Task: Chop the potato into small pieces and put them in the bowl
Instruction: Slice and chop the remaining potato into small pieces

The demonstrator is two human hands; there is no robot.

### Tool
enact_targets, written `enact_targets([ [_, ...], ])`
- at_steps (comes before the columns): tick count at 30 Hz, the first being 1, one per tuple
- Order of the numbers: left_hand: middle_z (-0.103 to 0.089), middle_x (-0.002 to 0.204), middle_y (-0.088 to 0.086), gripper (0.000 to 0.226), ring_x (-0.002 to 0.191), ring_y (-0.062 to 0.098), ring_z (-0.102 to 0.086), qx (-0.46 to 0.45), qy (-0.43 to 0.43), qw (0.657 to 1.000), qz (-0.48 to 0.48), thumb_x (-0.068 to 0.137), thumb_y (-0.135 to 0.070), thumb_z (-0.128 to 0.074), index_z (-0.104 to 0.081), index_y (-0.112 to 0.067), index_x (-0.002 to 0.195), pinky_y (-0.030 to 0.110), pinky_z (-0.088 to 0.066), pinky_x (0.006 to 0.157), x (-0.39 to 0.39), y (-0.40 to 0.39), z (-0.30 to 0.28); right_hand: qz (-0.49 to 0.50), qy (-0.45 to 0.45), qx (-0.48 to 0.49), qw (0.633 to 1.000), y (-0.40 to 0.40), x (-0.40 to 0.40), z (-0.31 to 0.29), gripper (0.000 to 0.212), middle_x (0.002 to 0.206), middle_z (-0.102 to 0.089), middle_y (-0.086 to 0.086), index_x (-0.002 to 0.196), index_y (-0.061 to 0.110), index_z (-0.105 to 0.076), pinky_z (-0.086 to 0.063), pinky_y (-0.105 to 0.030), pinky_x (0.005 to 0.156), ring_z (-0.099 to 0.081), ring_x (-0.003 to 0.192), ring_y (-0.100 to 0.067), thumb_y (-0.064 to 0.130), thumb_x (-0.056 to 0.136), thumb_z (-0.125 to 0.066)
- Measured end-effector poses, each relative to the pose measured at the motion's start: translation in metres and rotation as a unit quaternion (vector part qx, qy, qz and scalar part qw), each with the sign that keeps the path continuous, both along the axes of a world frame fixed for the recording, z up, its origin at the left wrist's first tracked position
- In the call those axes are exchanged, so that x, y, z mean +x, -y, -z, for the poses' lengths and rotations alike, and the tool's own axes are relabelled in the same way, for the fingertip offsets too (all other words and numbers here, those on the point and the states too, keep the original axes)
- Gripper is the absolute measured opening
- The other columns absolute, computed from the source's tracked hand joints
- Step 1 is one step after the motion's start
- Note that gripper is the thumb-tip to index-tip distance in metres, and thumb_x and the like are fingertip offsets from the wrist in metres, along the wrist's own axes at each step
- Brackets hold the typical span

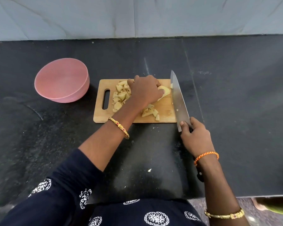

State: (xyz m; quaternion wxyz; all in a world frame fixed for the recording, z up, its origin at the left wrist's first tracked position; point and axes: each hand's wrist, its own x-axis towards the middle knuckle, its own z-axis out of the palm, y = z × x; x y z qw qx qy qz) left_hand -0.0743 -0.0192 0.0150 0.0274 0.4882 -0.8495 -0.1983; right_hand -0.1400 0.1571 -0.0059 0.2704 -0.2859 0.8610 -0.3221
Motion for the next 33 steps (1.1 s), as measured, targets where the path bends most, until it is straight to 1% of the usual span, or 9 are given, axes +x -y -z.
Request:
enact_targets([
  [4,-0.056,0.129,0.000,0.034,0.129,0.032,-0.036,0.031,0.043,0.999,0.006,0.092,-0.043,-0.050,-0.064,-0.027,0.118,0.046,-0.025,0.101,0.003,0.010,-0.004,-0.010,0.005,-0.005,1.000,0.001,0.001,0.000,0.029,0.064,-0.047,-0.006,0.076,0.001,-0.045,-0.034,-0.026,0.052,-0.042,0.060,-0.021,0.022,0.096,-0.047],
  [8,-0.052,0.136,-0.005,0.037,0.133,0.028,-0.033,0.044,0.004,0.999,0.010,0.092,-0.040,-0.053,-0.054,-0.033,0.128,0.049,-0.019,0.107,0.006,0.016,-0.003,0.000,0.014,-0.013,1.000,0.001,-0.003,0.001,0.029,0.066,-0.048,-0.007,0.081,-0.003,-0.046,-0.033,-0.028,0.053,-0.041,0.061,-0.022,0.022,0.096,-0.047],
  [11,-0.057,0.128,-0.003,0.044,0.125,0.020,-0.045,0.006,-0.055,0.998,0.024,0.088,-0.048,-0.055,-0.054,-0.029,0.129,0.043,-0.026,0.102,0.006,0.003,0.005,0.004,0.010,-0.014,1.000,0.000,-0.005,0.000,0.030,0.065,-0.046,-0.007,0.080,-0.003,-0.043,-0.032,-0.029,0.053,-0.040,0.063,-0.023,0.022,0.096,-0.047],
  [13,-0.057,0.125,0.001,0.054,0.119,0.019,-0.049,-0.028,-0.071,0.996,0.038,0.082,-0.052,-0.061,-0.055,-0.026,0.129,0.040,-0.029,0.099,0.006,-0.006,0.010,0.003,0.001,-0.019,1.000,0.000,-0.005,-0.001,0.030,0.062,-0.043,-0.005,0.074,0.002,-0.041,-0.031,-0.028,0.052,-0.038,0.061,-0.022,0.021,0.096,-0.047],
  [15,-0.057,0.123,0.004,0.051,0.116,0.020,-0.051,-0.053,-0.068,0.995,0.049,0.083,-0.042,-0.065,-0.054,-0.024,0.130,0.037,-0.029,0.099,0.008,-0.007,0.012,-0.004,-0.019,-0.023,1.000,0.000,-0.002,-0.004,0.034,0.057,-0.040,-0.003,0.067,0.010,-0.034,-0.031,-0.029,0.051,-0.035,0.056,-0.019,0.021,0.096,-0.047],
  [18,-0.058,0.125,0.008,0.050,0.119,0.023,-0.050,-0.028,-0.068,0.995,0.070,0.085,-0.029,-0.067,-0.053,-0.020,0.132,0.037,-0.035,0.102,0.009,0.000,0.010,-0.018,-0.052,-0.027,0.998,0.002,0.004,-0.004,0.039,0.054,-0.038,-0.003,0.063,0.018,-0.026,-0.031,-0.033,0.051,-0.034,0.052,-0.018,0.021,0.096,-0.046],
  [21,-0.055,0.132,0.009,0.053,0.122,0.024,-0.050,0.005,-0.082,0.994,0.068,0.084,-0.023,-0.069,-0.052,-0.017,0.133,0.032,-0.036,0.103,0.011,0.002,0.006,-0.030,-0.077,-0.020,0.996,0.007,0.008,0.000,0.035,0.057,-0.043,-0.005,0.066,0.018,-0.028,-0.034,-0.034,0.055,-0.038,0.054,-0.019,0.022,0.097,-0.043],
  [26,-0.055,0.133,0.010,0.055,0.122,0.024,-0.052,0.017,-0.096,0.994,0.042,0.081,-0.025,-0.071,-0.053,-0.015,0.132,0.027,-0.036,0.102,0.008,-0.001,0.002,-0.036,-0.097,-0.032,0.994,0.015,0.013,0.005,0.022,0.063,-0.053,-0.011,0.079,0.012,-0.036,-0.040,-0.037,0.057,-0.044,0.060,-0.032,0.023,0.098,-0.041],
  [33,-0.064,0.118,0.013,0.051,0.107,0.025,-0.059,-0.002,-0.087,0.996,0.005,0.079,-0.031,-0.073,-0.061,-0.008,0.123,0.028,-0.045,0.089,0.003,-0.005,0.002,-0.062,-0.107,-0.030,0.992,0.020,0.014,0.003,0.018,0.059,-0.048,-0.007,0.084,0.013,-0.037,-0.036,-0.034,0.055,-0.041,0.055,-0.018,0.023,0.099,-0.039],
])
